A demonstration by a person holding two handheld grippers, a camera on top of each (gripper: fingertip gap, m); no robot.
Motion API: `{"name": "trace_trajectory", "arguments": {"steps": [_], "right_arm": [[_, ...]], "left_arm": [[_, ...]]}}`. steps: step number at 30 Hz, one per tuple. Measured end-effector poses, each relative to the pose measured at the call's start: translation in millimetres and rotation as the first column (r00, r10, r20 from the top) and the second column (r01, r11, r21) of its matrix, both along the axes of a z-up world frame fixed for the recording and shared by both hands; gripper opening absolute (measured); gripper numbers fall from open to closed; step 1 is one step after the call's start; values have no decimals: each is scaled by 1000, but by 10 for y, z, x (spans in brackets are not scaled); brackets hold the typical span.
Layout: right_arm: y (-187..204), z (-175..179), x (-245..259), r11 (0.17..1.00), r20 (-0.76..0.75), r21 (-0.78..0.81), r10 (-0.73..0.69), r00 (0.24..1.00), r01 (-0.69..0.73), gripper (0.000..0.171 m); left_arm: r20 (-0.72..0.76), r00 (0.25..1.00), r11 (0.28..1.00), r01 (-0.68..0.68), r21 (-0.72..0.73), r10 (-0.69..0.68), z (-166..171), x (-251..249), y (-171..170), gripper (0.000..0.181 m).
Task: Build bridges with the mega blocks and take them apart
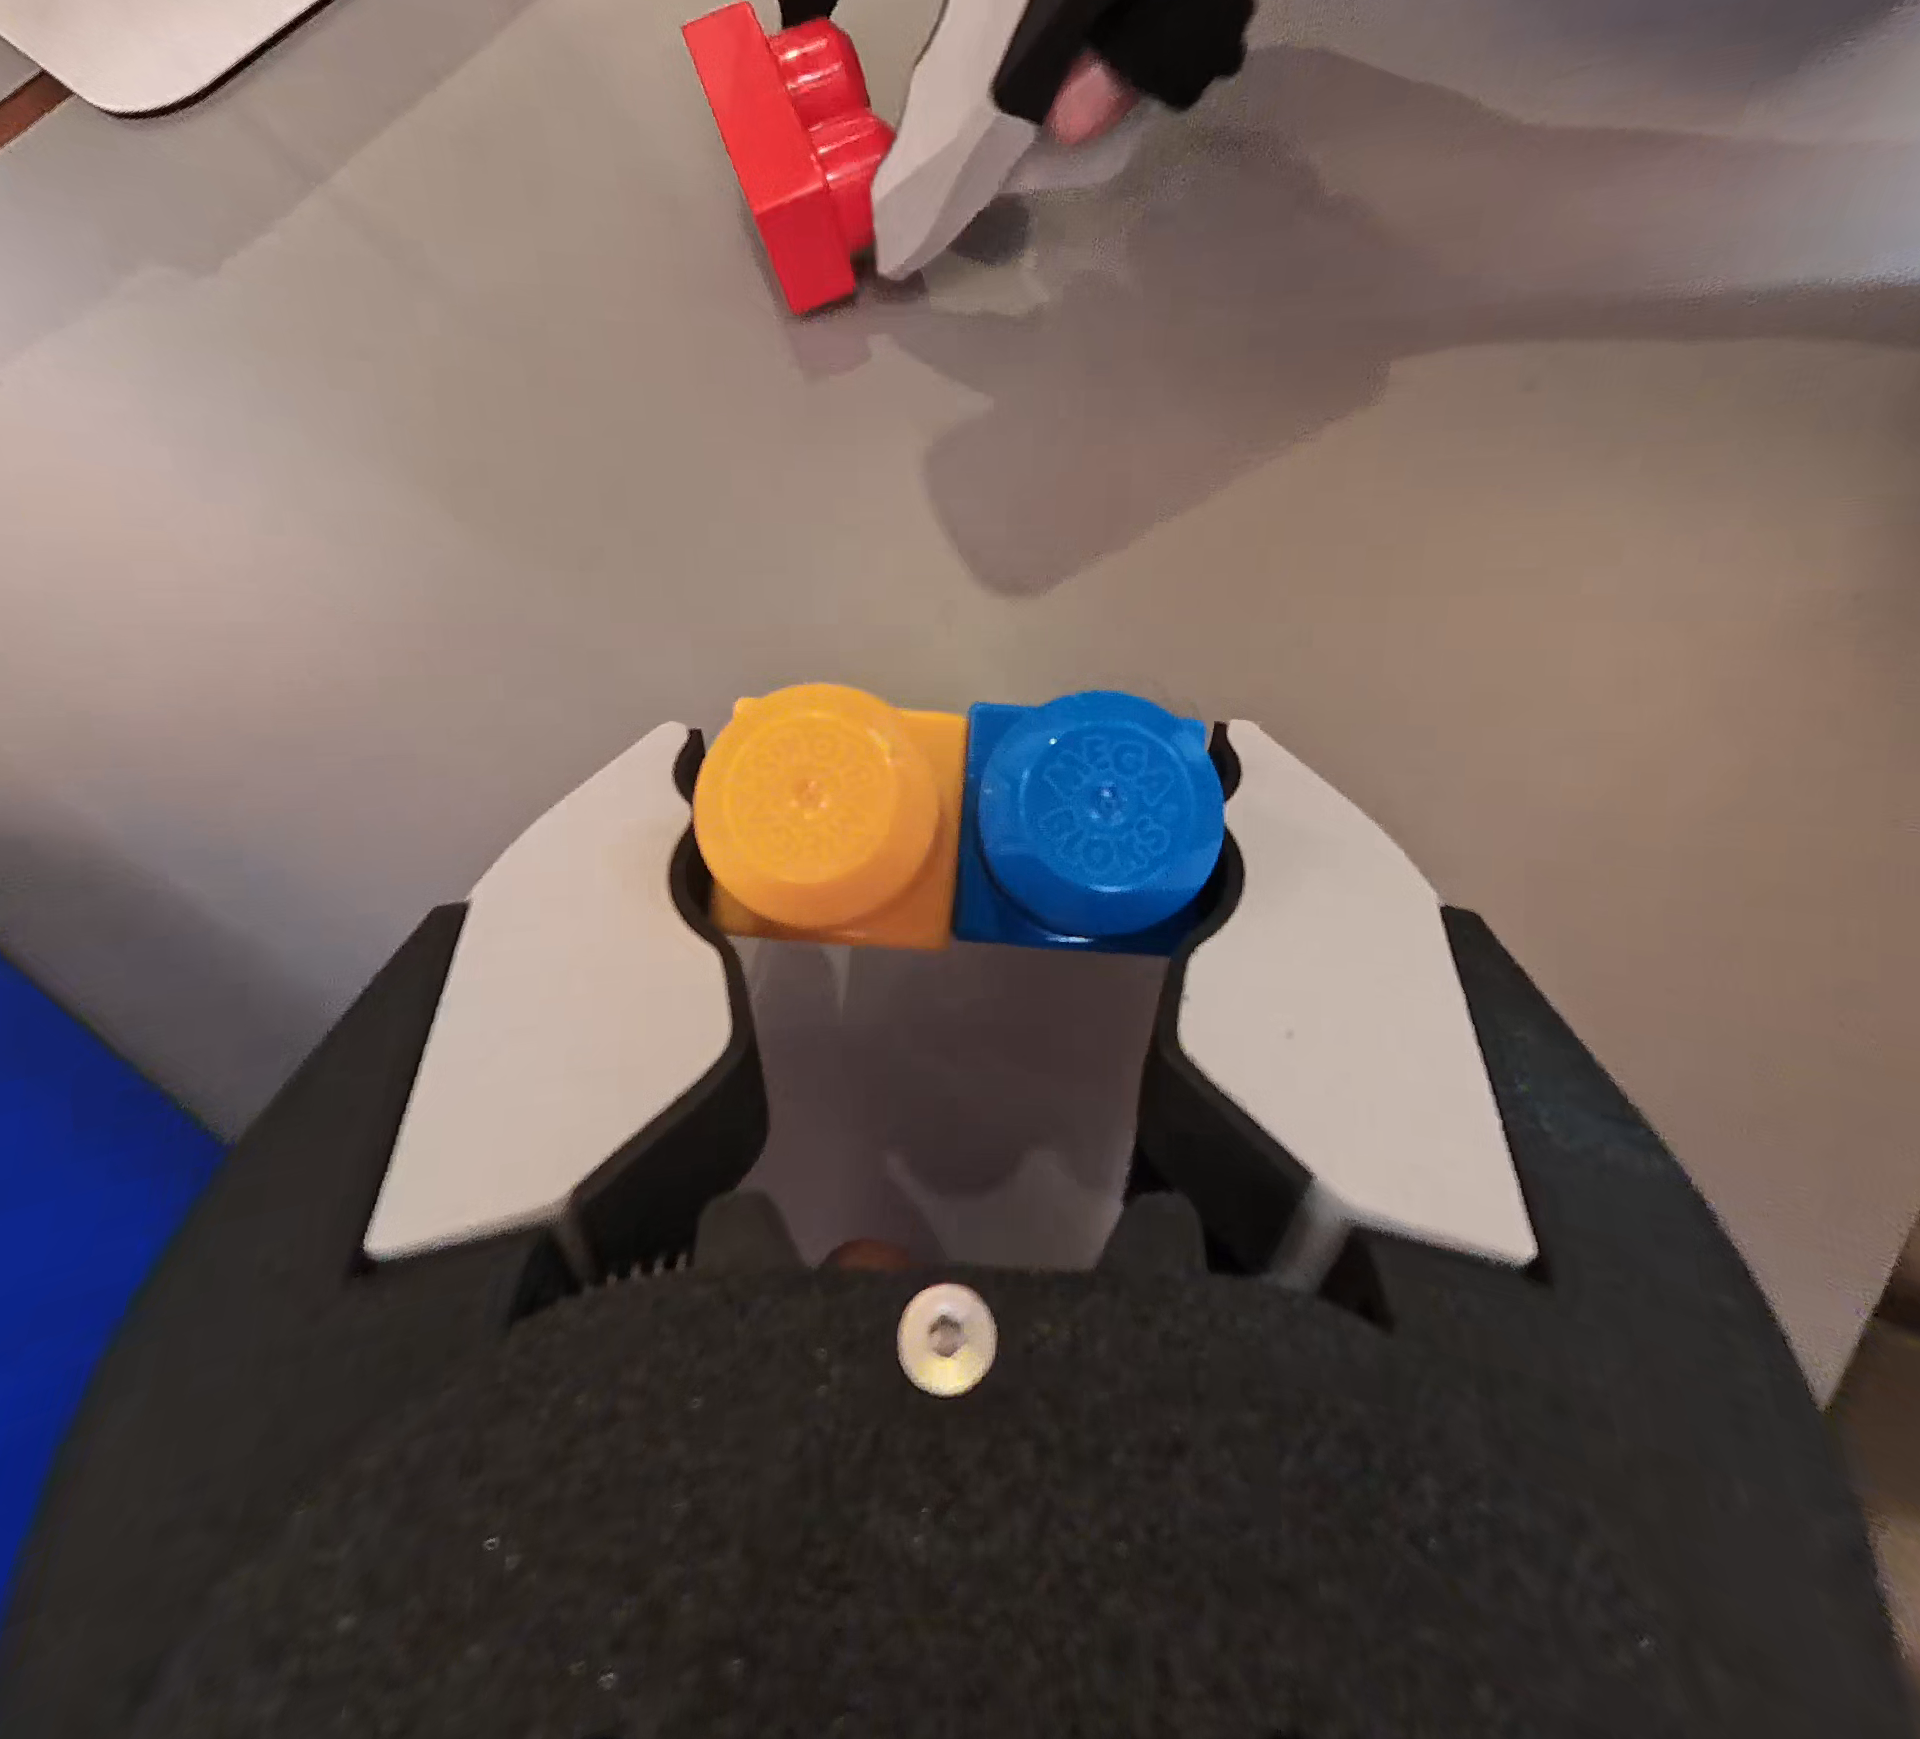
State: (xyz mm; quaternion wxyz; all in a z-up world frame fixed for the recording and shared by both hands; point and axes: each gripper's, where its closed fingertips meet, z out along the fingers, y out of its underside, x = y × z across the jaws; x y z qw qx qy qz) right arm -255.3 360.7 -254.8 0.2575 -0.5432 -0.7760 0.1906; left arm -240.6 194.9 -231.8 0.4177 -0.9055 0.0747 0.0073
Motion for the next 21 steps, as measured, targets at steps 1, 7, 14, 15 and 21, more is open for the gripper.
{"name": "trace_trajectory", "arguments": {"steps": [1, 7, 14, 15, 21], "right_arm": [[-34, 55, 51, 999, 11, 29, 37, 999, -38, 64], [-416, 509, 417, 939, 111, 130, 305, 946, -318, 64], [-796, 864, 746, 830, 203, 138, 510, 836, -540, 64], [-816, 872, 771, 821, 217, 145, 519, 827, -553, 64], [-956, 904, 866, 796, 197, 143, 560, 805, -588, 64]], "left_arm": [[-1, 1000, 1000, 9, -5, -9, -10, 15, 22, 89], [0, 998, 997, 68, -23, -68, -28, 145, 198, 89], [19, 987, 987, 158, -23, -158, 119, 349, 436, 89], [26, 985, 985, 170, -23, -169, 143, 382, 462, 89], [0, 972, 971, 235, -44, -235, 181, 584, 523, 89]]}}
